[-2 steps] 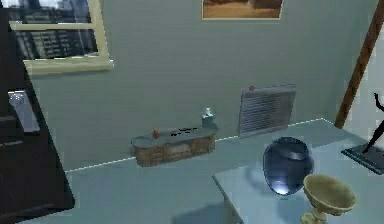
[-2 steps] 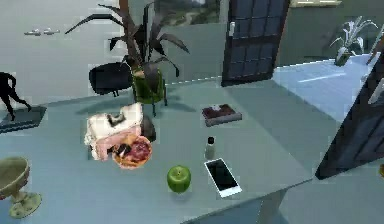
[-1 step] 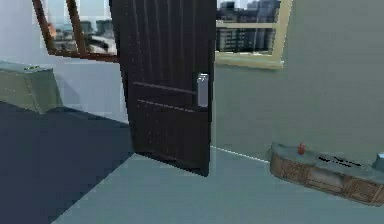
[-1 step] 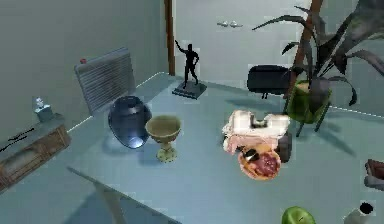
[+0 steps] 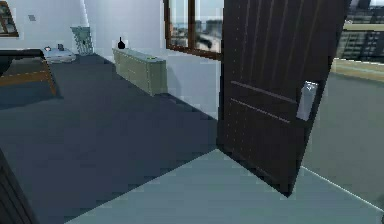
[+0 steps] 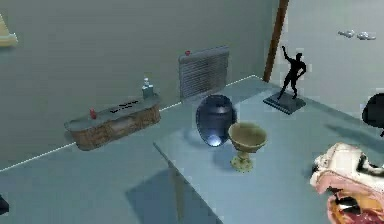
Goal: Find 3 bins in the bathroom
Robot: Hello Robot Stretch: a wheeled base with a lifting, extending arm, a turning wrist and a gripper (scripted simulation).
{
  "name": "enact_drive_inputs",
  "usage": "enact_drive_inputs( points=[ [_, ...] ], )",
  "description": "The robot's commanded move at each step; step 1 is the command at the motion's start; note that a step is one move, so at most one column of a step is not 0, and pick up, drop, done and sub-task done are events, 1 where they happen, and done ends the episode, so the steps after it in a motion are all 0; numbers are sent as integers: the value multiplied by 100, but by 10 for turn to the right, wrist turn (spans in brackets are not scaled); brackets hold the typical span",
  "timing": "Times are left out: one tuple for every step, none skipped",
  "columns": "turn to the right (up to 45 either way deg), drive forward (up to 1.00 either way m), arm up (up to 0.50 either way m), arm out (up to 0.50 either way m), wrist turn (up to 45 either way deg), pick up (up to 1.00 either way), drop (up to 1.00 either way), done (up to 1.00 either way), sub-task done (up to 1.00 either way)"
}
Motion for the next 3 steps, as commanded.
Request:
enact_drive_inputs(
  points=[
    [0, 55, 0, 0, 0, 0, 0, 0, 0],
    [-330, 0, 0, 0, 0, 0, 0, 0, 0],
    [0, 100, 0, 0, 0, 0, 0, 0, 0]
  ],
)
